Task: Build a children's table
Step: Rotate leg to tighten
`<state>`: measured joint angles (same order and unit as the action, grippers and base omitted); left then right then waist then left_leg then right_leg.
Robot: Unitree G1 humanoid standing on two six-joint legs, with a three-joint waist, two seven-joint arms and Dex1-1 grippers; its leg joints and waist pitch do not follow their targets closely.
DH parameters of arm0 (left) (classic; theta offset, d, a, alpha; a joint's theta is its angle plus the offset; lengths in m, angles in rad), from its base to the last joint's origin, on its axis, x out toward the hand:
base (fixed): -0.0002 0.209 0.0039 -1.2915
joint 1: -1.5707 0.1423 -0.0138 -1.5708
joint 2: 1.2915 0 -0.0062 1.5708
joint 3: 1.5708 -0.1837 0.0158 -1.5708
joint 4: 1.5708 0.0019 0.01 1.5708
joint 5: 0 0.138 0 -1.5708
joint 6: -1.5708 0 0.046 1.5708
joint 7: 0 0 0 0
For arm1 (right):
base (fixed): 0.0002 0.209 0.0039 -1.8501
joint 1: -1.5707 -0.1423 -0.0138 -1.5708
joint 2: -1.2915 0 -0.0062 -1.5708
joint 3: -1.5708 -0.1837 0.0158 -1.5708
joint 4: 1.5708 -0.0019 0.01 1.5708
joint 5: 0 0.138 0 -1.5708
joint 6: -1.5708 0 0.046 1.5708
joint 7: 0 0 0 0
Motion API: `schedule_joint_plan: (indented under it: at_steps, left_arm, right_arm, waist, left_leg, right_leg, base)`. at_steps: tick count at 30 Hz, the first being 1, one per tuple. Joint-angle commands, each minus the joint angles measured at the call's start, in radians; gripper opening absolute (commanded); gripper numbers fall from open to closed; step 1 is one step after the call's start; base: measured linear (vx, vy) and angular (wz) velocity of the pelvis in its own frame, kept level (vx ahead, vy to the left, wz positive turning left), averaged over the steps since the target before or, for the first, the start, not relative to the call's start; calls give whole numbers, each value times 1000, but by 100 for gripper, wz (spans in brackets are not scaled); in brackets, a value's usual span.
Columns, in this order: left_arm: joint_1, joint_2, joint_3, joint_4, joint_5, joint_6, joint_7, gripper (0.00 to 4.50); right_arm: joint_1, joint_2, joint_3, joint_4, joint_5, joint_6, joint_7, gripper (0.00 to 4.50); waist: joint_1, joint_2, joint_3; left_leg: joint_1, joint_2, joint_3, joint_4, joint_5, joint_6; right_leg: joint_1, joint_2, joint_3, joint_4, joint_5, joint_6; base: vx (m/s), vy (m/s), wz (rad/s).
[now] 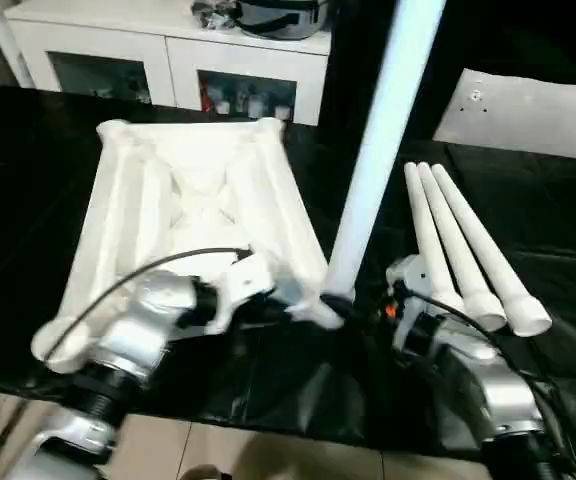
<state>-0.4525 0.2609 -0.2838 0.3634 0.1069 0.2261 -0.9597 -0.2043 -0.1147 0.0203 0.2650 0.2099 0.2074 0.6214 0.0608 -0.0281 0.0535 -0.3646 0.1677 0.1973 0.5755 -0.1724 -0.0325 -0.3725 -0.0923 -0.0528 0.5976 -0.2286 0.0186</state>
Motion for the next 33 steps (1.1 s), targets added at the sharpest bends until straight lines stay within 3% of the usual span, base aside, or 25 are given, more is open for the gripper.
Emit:
schedule_joint_plan:
  at_steps: [1, 2, 3, 5, 6, 7, 10, 11, 13, 15, 18, 22, 23, 26, 27, 29, 30, 31, 33]
  left_arm:
    - [-13, -122, -26, -27, -37, 43, 129, 0]
    - [-13, -122, -26, -27, -37, 43, 129, 0]
    - [-36, -187, -19, -22, -12, 83, 224, 0]
    - [-63, -242, -16, -19, 11, 115, 305, 0]
    - [-75, -251, -21, -16, 20, 111, 319, 0]
    - [-80, -247, -26, -11, 22, 98, 310, 0]
    - [-85, -227, -38, -8, 40, 72, 284, 0]
    - [-84, -211, -43, -6, 49, 57, 267, 0]
    - [-77, -181, -47, -3, 56, 35, 241, 0]
    - [-74, -165, -49, 0, 59, 35, 238, 0]
    - [-77, -148, -51, 16, 70, 20, 248, 0]
    - [-87, -112, -38, 48, 70, -27, 244, 0]
    - [-88, -108, -29, 55, 67, -55, 252, 0]
    - [-83, -119, 9, 49, 18, -65, 242, 0]
    - [-79, -123, 20, 44, -2, -65, 227, 55]
    - [-68, -132, 42, 27, -31, -68, 230, 55]
    - [-59, -135, 51, 15, -51, -74, 224, 55]
    - [-58, -135, 52, 13, -54, -75, 224, 61]
    - [-44, -134, 60, -2, -75, -95, 218, 98]
  right_arm:
    - [-4, 53, 66, 27, -44, 39, -76, 254]
    - [-4, 53, 66, 27, -44, 39, -76, 253]
    - [-26, 94, 39, 43, -65, 48, -190, 252]
    - [-51, 132, 9, 53, -80, 58, -299, 252]
    - [-61, 147, -11, 49, -73, 63, -334, 252]
    - [-64, 149, -18, 46, -67, 63, -336, 252]
    - [-65, 149, -27, 33, -62, 53, -335, 252]
    - [-64, 146, -30, 31, -66, 44, -335, 308]
    - [-62, 135, -37, 36, -67, 34, -335, 308]
    - [-64, 131, -45, 44, -66, 26, -345, 342]
    - [-65, 128, -57, 43, -70, 12, -363, 356]
    - [-54, 90, -73, 19, -99, -74, -382, 392]
    - [-43, 82, -88, -7, -77, -85, -358, 400]
    - [-20, 78, -114, -62, -38, -92, -336, 429]
    - [-13, 77, -119, -76, -37, -99, -340, 444]
    - [14, 71, -125, -131, -4, -98, -307, 448]
    - [36, 64, -125, -175, 24, -96, -281, 448]
    - [39, 63, -124, -181, 27, -96, -277, 450]
    - [67, 52, -115, -231, 56, -98, -240, 450]
  waist:
    - [-12, -5, -28]
    - [-15, -3, -29]
    - [-18, -5, -30]
    - [-23, 3, -33]
    - [-25, -1, -37]
    - [-27, -4, -40]
    - [-24, -2, -48]
    - [-20, -2, -49]
    - [-14, -3, -54]
    - [-14, -3, -51]
    - [-6, -3, -53]
    - [2, -6, -58]
    - [1, -11, -59]
    - [5, -10, -62]
    - [4, -12, -64]
    - [6, -14, -68]
    - [17, -13, -75]
    - [17, -11, -74]
    - [19, -13, -70]
  left_leg:
    - [35, 68, -64, -90, -573, -84]
    - [30, 66, -64, -94, -571, -79]
    - [30, 66, -64, -95, -571, -76]
    - [39, 66, -59, -95, -570, -82]
    - [36, 64, -60, -94, -556, -78]
    - [25, 62, -60, -96, -527, -63]
    - [17, 62, -50, -94, -453, -30]
    - [15, 62, -44, -92, -408, -12]
    - [5, 63, -35, -88, -317, 23]
    - [8, 62, -35, -86, -357, 24]
    - [5, 64, -34, -85, -338, 11]
    - [3, 64, -29, -83, -269, 16]
    - [1, 64, -28, -82, -251, 21]
    - [-1, 65, -26, -77, -215, 52]
    - [-2, 64, -25, -74, -187, 64]
    - [-4, 61, -22, -68, -140, 85]
    - [-3, 64, -19, -59, -96, 107]
    - [-8, 65, -21, -57, -54, 132]
    - [-5, 66, -19, -58, -88, 134]
  right_leg:
    - [-8, -79, 33, -120, -628, -95]
    - [-6, -77, 31, -120, -615, -91]
    - [-5, -76, 31, -120, -606, -89]
    - [-15, -73, 35, -121, -570, -101]
    - [-11, -74, 36, -120, -548, -102]
    - [-5, -73, 40, -117, -509, -101]
    - [-4, -72, 50, -109, -392, -123]
    - [-4, -71, 53, -104, -332, -138]
    - [2, -68, 52, -93, -230, -163]
    - [-4, -71, 52, -102, -321, -157]
    - [-3, -73, 52, -104, -352, -142]
    - [-1, -65, 50, -92, -258, -148]
    - [3, -63, 48, -88, -230, -155]
    - [8, -66, 48, -80, -169, -171]
    - [9, -64, 47, -75, -135, -184]
    - [12, -64, 46, -66, -77, -208]
    - [14, -65, 47, -56, -2, -221]
    - [12, -58, 45, -48, 64, -228]
    - [7, -55, 43, -51, 50, -232]
  base:
    - [0, 0, 0]
    - [-28, 55, -10]
    - [-18, 60, -9]
    - [-9, 30, -4]
    - [0, 0, 0]
    - [0, 0, 0]
    - [0, 0, 0]
    - [0, 0, 0]
    - [0, 0, 0]
    - [0, 0, 0]
    - [0, 0, 0]
    - [0, 0, 0]
    - [0, 0, 0]
    - [0, 0, 0]
    - [0, 0, 0]
    - [0, 0, 0]
    - [0, 0, 0]
    - [0, 0, 0]
    - [0, 0, 0]
